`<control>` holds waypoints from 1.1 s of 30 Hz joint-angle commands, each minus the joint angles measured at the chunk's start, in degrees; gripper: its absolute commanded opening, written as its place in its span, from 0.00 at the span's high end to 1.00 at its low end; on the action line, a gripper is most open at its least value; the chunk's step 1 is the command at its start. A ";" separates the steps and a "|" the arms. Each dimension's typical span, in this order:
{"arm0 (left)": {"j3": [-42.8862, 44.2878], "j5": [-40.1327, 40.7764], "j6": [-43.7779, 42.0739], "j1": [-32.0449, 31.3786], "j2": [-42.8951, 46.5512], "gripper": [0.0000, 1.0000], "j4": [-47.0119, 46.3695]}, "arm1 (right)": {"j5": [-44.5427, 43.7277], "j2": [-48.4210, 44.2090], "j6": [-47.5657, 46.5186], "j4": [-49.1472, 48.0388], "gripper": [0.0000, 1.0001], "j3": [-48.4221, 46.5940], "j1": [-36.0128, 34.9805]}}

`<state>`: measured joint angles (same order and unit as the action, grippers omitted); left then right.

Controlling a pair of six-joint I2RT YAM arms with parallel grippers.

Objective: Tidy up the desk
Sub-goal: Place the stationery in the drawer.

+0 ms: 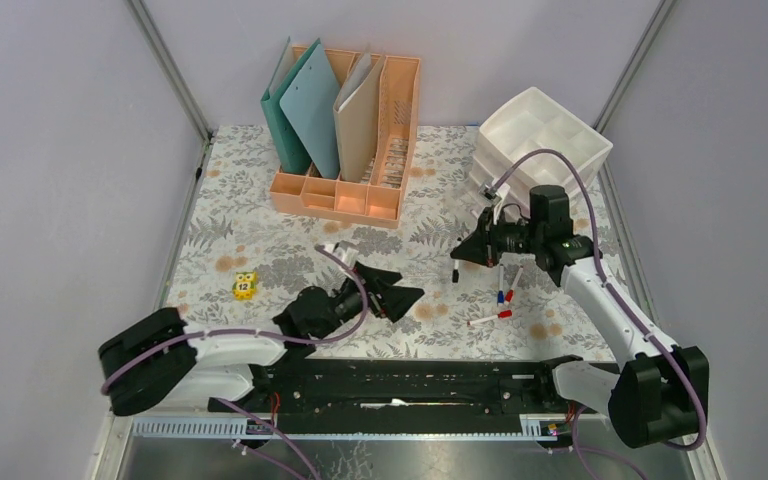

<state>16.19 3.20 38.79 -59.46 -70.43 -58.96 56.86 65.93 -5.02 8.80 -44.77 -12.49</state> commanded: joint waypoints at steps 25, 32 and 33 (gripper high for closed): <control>-10.02 5.49 -3.87 2.51 18.46 0.01 14.29 | -43.23 12.84 -30.31 9.91 1.00 -16.96 -3.72; -10.38 4.86 -3.68 2.46 18.92 0.01 14.47 | -43.23 16.84 -30.31 9.91 1.00 -16.54 -4.08; -10.46 4.85 -3.71 2.50 19.04 0.01 14.47 | -43.23 17.12 -30.31 9.91 1.00 -16.57 -4.07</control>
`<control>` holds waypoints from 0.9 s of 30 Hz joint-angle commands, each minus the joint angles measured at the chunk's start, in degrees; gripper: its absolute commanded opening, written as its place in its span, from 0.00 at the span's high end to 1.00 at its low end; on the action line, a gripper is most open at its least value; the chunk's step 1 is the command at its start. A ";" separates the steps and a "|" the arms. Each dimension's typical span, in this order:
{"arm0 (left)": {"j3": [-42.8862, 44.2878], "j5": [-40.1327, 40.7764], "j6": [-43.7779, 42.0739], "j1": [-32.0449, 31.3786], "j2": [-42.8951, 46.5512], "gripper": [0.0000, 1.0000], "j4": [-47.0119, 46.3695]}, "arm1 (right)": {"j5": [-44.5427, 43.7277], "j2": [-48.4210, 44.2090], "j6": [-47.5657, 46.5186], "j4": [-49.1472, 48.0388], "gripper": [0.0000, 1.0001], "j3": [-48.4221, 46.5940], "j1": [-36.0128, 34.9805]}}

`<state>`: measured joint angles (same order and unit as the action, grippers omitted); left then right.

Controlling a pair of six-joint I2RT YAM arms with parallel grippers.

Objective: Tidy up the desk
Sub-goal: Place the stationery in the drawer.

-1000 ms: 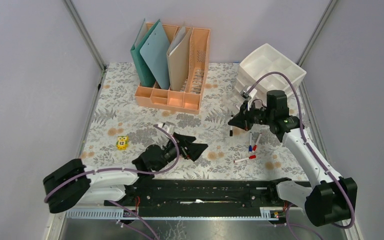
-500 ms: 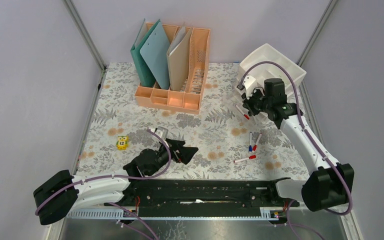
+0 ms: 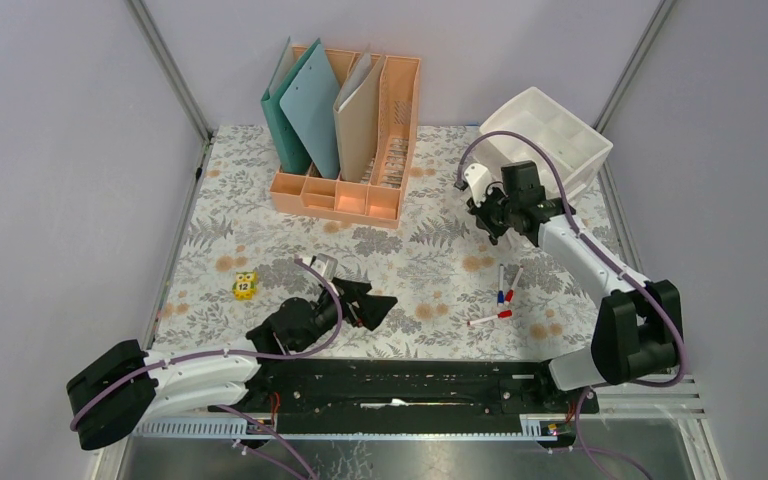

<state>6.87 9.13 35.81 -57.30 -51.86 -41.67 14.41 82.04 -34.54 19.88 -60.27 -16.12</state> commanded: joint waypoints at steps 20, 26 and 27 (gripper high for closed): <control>-1.78 -1.58 0.05 0.34 -0.26 0.01 -3.67 | -0.78 2.79 -0.78 -1.17 1.00 -2.08 -0.43; -1.61 -1.79 0.15 0.34 -0.81 0.01 -4.22 | -0.78 0.53 -0.78 -1.17 1.00 -6.08 -0.40; -1.56 -1.89 0.22 0.32 -0.98 0.01 -4.35 | -0.78 0.30 -0.78 -1.17 1.00 -7.06 -0.44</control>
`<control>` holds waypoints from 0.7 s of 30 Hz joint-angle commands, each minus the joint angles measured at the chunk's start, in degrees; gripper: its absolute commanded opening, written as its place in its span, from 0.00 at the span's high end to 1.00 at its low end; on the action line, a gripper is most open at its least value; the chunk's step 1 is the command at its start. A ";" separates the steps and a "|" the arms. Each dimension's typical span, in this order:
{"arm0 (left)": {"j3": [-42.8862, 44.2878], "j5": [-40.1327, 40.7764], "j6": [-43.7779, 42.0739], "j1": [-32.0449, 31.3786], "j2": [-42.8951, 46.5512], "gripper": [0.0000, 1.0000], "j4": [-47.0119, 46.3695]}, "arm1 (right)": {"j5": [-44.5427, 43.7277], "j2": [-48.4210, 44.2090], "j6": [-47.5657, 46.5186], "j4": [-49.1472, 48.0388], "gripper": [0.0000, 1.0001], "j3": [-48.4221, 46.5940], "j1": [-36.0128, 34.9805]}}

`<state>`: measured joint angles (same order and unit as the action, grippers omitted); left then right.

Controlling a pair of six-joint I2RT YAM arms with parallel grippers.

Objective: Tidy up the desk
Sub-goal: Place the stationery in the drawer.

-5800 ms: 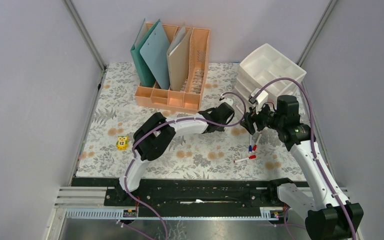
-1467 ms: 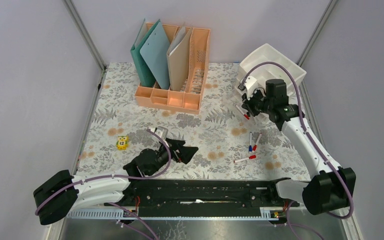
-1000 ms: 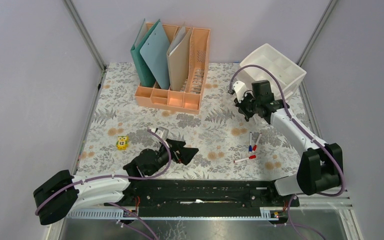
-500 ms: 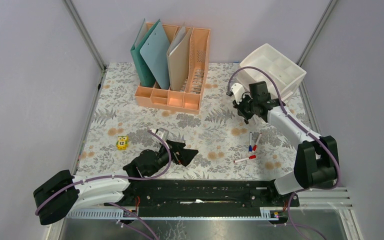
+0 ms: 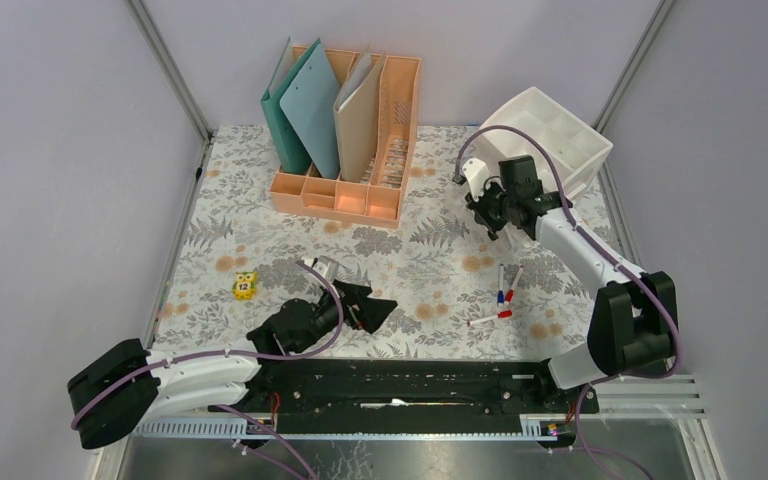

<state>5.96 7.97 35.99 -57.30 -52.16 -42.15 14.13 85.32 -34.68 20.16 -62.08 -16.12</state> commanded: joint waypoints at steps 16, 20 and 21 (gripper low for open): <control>-0.68 -1.67 0.81 0.34 -0.91 0.01 -4.65 | -0.50 -1.46 -0.65 -1.45 1.00 -5.58 -0.40; -0.68 -1.73 0.75 0.34 -0.90 0.01 -4.64 | -0.50 0.51 -0.65 -1.45 1.00 -3.97 -0.23; -0.66 -1.73 0.88 0.34 -0.94 0.01 -4.67 | -0.50 1.01 -0.65 -1.45 1.00 -3.54 -0.16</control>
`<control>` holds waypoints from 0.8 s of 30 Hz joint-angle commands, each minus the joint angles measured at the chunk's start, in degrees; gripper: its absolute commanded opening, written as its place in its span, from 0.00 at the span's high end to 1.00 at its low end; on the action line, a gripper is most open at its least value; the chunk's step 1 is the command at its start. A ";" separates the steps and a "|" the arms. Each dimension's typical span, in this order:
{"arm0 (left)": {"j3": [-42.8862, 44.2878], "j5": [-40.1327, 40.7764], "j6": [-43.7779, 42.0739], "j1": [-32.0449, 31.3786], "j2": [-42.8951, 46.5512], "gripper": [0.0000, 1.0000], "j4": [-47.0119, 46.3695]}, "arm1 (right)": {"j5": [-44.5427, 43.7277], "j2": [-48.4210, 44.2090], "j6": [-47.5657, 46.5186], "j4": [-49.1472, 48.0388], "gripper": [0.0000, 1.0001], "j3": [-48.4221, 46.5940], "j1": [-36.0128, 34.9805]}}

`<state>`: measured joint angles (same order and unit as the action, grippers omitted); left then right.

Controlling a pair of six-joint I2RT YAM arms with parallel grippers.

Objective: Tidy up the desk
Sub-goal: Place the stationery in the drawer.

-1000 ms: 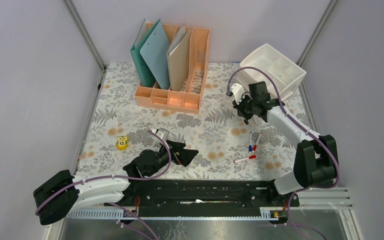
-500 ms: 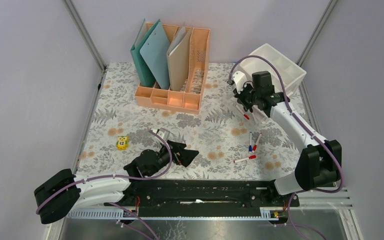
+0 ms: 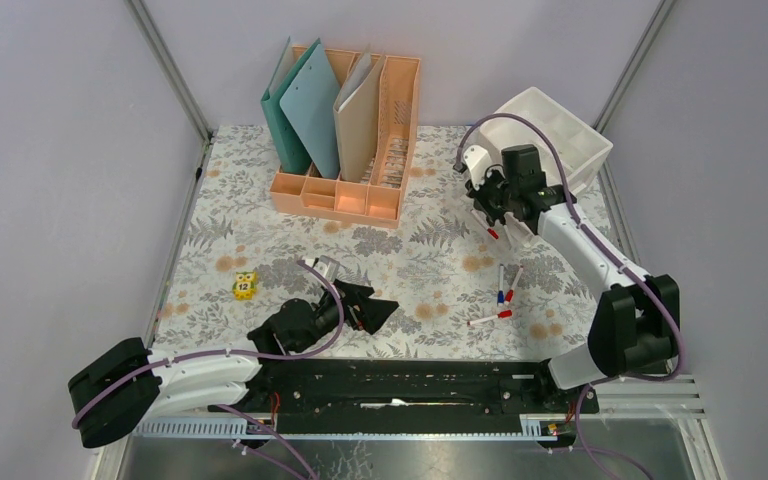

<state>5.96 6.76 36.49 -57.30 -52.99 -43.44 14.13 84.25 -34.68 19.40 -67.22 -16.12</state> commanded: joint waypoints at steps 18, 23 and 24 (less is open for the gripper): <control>-0.33 -0.88 0.78 0.34 -1.70 0.01 -4.49 | -0.50 4.00 -0.65 -0.69 1.00 2.27 3.02; -0.58 -1.05 1.08 0.32 -1.98 0.01 -4.74 | -0.50 4.40 -0.65 -0.69 1.00 2.89 3.56; -0.67 -1.05 1.22 0.36 -2.02 0.01 -4.85 | -0.50 4.50 -0.65 -0.69 1.00 2.95 3.75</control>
<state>5.96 6.37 37.23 -57.30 -54.50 -44.36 14.13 88.99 -34.68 19.44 -64.69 -13.30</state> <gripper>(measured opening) 0.987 0.071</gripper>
